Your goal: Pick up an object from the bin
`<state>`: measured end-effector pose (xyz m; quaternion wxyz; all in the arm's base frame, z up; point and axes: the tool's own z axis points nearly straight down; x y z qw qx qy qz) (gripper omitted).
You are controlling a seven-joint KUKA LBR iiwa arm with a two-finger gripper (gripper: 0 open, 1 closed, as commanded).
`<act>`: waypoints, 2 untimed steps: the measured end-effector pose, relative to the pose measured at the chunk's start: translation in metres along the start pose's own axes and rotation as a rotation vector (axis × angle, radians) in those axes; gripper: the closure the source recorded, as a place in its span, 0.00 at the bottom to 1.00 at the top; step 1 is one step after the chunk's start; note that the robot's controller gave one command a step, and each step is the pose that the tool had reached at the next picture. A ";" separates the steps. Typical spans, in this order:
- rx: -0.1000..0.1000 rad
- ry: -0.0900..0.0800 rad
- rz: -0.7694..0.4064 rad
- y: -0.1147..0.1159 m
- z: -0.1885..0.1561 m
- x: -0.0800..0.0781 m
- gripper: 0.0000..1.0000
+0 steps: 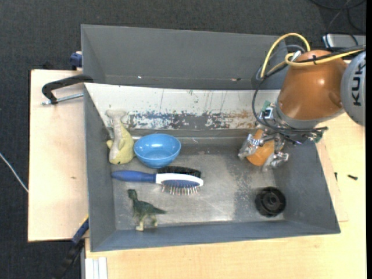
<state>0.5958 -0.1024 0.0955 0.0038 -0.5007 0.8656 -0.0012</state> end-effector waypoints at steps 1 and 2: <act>0.003 0.000 0.004 -0.002 -0.042 -0.002 1.00; 0.001 0.000 0.008 -0.003 -0.056 -0.004 1.00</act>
Offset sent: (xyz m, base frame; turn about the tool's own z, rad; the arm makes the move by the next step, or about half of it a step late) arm -0.0001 0.0001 0.0378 0.0000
